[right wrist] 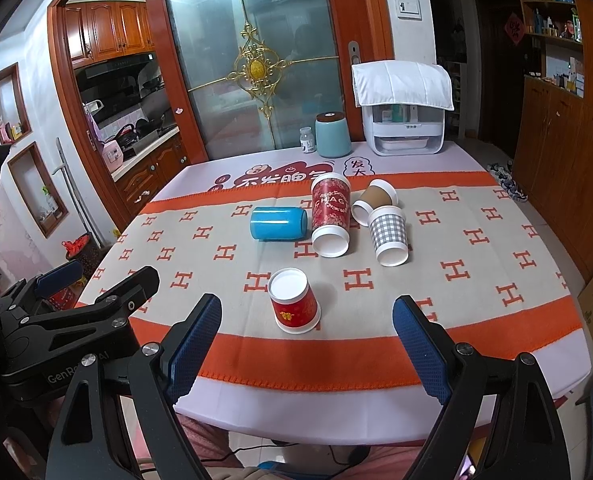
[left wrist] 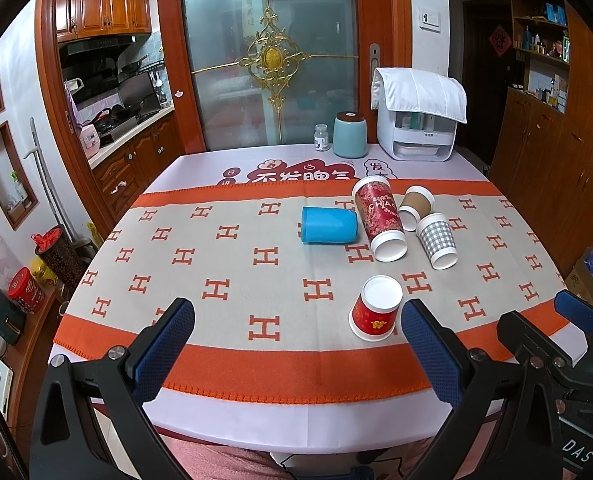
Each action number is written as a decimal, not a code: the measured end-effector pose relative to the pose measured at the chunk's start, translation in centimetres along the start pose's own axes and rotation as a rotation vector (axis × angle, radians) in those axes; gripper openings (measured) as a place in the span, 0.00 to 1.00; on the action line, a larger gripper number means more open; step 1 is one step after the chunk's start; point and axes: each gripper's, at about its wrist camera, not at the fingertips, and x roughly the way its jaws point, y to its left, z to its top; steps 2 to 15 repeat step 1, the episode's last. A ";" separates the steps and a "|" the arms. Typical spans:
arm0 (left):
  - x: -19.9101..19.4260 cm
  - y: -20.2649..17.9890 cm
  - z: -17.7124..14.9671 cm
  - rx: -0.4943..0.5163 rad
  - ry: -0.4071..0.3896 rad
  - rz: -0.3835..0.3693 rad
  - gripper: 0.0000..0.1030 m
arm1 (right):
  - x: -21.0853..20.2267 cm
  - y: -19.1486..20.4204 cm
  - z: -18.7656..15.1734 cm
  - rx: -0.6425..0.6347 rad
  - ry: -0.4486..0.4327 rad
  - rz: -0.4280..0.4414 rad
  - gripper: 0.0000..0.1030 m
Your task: Flip cup upside down
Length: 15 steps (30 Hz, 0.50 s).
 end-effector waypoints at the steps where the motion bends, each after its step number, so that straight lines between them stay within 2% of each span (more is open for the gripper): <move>1: 0.2 0.0 -0.1 0.000 0.003 -0.001 0.99 | 0.2 0.1 -0.2 0.001 0.002 0.001 0.86; 15: 0.2 0.0 -0.1 0.000 0.003 -0.001 0.99 | 0.2 0.1 -0.2 0.001 0.002 0.001 0.86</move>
